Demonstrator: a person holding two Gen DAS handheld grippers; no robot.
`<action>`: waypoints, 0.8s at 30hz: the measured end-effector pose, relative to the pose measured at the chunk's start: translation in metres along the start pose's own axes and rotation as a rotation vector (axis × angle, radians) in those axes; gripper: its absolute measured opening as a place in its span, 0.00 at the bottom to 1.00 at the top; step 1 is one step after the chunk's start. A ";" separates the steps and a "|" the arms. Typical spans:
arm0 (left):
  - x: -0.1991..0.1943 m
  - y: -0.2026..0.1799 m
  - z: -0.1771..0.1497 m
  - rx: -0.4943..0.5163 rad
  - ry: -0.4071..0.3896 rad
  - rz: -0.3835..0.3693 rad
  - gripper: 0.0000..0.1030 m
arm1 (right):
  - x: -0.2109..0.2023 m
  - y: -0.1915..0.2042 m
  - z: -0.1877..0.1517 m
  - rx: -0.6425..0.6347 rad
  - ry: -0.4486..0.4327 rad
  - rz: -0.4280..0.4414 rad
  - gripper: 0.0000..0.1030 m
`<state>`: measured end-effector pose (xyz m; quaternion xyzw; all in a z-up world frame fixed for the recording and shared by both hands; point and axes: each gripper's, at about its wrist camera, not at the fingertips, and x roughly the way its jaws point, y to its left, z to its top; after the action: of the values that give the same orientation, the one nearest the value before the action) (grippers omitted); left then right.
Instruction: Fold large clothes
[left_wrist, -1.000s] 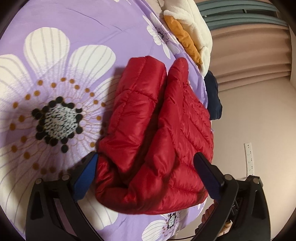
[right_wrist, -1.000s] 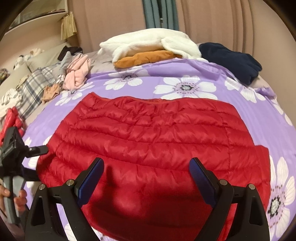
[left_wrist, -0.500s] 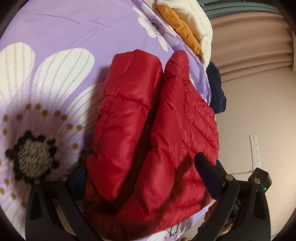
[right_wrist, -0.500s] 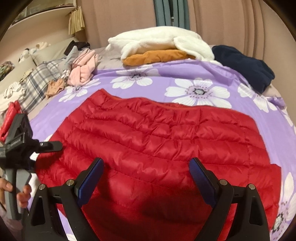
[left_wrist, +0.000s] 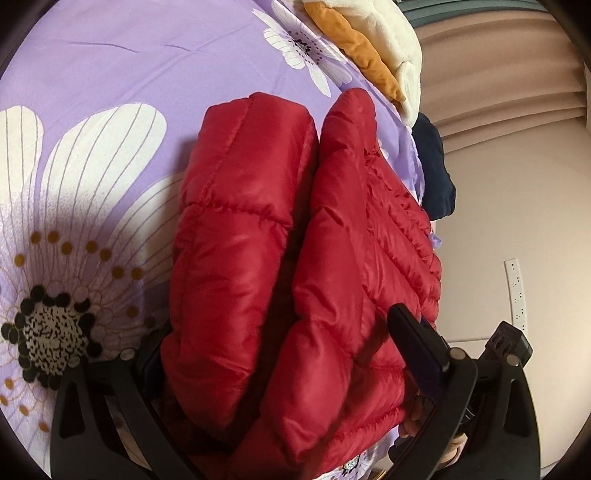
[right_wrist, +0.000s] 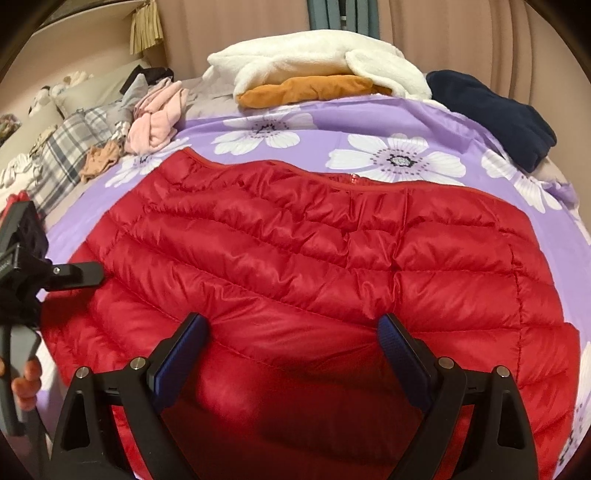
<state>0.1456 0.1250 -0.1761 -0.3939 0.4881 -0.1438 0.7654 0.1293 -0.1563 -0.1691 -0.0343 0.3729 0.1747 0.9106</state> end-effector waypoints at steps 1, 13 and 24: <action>0.000 -0.001 -0.001 0.004 -0.001 0.002 0.98 | 0.001 0.000 0.000 0.001 0.001 0.001 0.90; -0.020 -0.034 -0.012 0.115 -0.074 0.106 0.74 | 0.004 -0.001 0.000 -0.003 -0.002 -0.010 0.90; -0.029 -0.074 -0.024 0.241 -0.103 0.131 0.57 | 0.006 -0.004 -0.003 0.012 -0.018 0.005 0.90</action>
<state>0.1237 0.0833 -0.1078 -0.2732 0.4518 -0.1307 0.8391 0.1327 -0.1590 -0.1753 -0.0263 0.3659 0.1751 0.9136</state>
